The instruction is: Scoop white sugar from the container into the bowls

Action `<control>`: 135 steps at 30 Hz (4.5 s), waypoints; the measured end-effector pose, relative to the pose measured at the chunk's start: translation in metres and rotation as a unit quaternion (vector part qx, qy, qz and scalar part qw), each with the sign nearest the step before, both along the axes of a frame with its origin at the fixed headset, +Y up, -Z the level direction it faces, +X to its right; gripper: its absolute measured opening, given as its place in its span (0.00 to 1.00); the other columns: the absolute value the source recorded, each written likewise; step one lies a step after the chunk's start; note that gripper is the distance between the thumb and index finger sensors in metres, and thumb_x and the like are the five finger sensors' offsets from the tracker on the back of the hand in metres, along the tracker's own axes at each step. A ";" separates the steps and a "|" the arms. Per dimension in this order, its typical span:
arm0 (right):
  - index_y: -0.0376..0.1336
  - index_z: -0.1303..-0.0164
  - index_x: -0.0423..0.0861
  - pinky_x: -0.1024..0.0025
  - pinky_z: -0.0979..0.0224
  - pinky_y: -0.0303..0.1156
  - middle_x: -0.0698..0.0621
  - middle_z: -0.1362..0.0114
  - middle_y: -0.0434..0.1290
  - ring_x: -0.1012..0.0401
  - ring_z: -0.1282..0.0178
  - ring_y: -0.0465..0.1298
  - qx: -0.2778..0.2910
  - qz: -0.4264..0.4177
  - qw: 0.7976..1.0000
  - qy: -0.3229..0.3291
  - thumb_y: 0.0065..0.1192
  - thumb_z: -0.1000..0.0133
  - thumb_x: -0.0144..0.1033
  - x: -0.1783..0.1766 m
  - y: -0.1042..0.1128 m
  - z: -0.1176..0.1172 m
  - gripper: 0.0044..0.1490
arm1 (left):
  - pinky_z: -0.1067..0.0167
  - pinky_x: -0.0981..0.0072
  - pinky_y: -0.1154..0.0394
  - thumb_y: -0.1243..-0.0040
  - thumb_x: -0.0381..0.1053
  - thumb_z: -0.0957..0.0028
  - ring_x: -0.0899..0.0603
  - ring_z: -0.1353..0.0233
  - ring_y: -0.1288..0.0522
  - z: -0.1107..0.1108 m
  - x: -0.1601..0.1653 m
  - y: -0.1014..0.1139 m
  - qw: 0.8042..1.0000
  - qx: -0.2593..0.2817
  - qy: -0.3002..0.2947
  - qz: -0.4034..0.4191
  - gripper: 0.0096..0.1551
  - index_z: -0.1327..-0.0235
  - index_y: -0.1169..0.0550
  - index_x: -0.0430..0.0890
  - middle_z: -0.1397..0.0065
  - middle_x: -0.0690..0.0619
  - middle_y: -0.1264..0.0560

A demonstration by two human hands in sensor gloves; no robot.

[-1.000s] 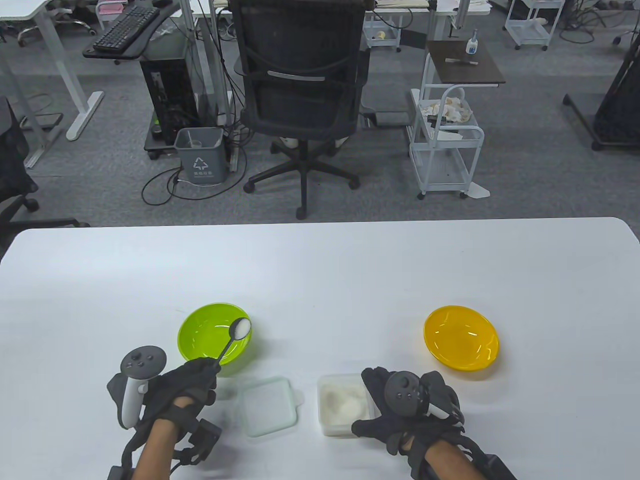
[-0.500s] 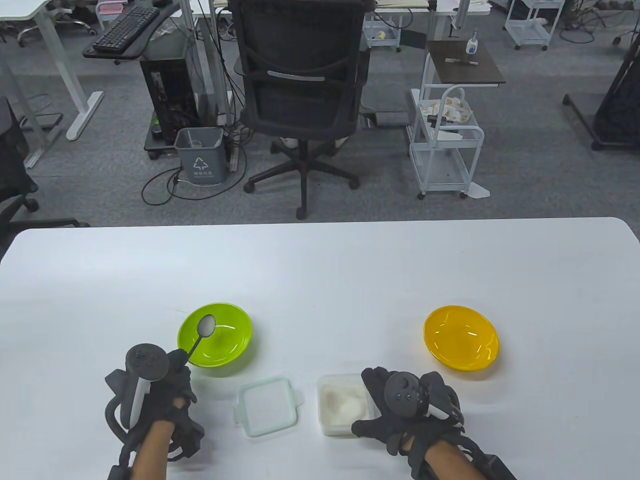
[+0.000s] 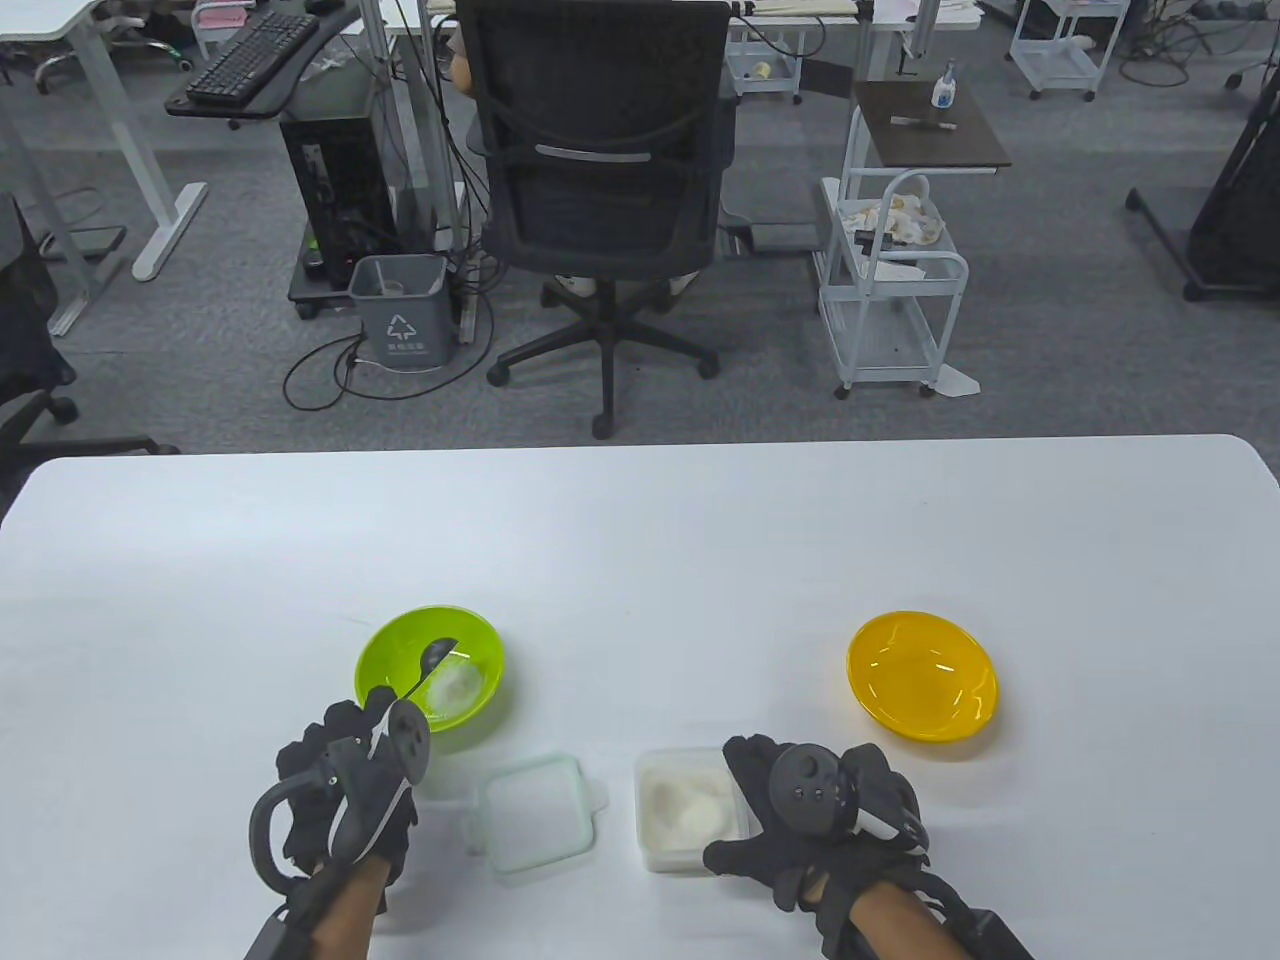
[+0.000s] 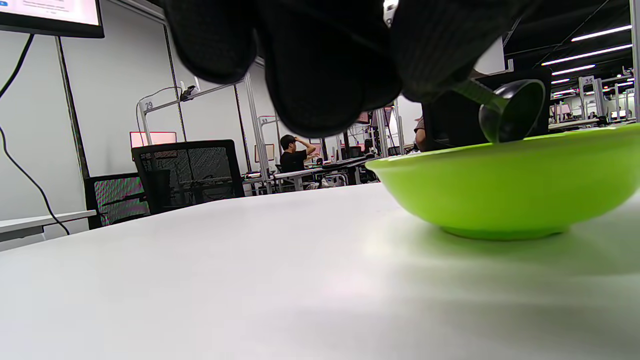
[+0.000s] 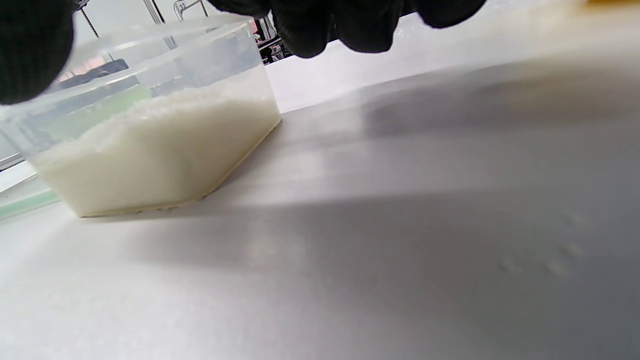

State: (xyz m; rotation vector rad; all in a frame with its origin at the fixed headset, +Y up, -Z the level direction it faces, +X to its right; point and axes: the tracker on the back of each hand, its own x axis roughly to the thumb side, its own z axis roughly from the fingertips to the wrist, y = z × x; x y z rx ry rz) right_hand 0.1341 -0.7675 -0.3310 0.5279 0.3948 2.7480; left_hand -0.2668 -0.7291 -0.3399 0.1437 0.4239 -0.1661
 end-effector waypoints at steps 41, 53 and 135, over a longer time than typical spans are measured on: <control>0.38 0.16 0.56 0.37 0.17 0.49 0.43 0.11 0.46 0.41 0.11 0.51 -0.003 -0.005 1.000 -0.003 0.61 0.53 0.76 0.000 -0.001 0.000 0.65 | 0.37 0.54 0.22 0.37 0.59 0.53 0.57 0.53 0.13 0.068 0.145 0.013 0.934 0.022 -0.356 -0.038 0.24 0.41 0.19 0.72 0.40 0.66 0.17; 0.38 0.16 0.56 0.37 0.17 0.49 0.43 0.11 0.46 0.41 0.11 0.51 -0.002 -0.004 1.000 -0.003 0.61 0.53 0.76 0.000 -0.001 0.000 0.65 | 0.40 0.56 0.20 0.37 0.60 0.53 0.58 0.56 0.13 0.080 0.173 0.005 0.902 0.023 -0.396 -0.173 0.24 0.41 0.18 0.71 0.42 0.67 0.16; 0.38 0.16 0.55 0.37 0.17 0.49 0.42 0.11 0.46 0.41 0.11 0.51 -0.004 -0.008 1.000 -0.005 0.61 0.53 0.76 0.000 -0.003 0.001 0.65 | 0.39 0.51 0.23 0.37 0.51 0.52 0.53 0.52 0.15 0.009 -0.043 -0.005 0.936 0.009 0.049 0.348 0.32 0.30 0.25 0.63 0.35 0.58 0.22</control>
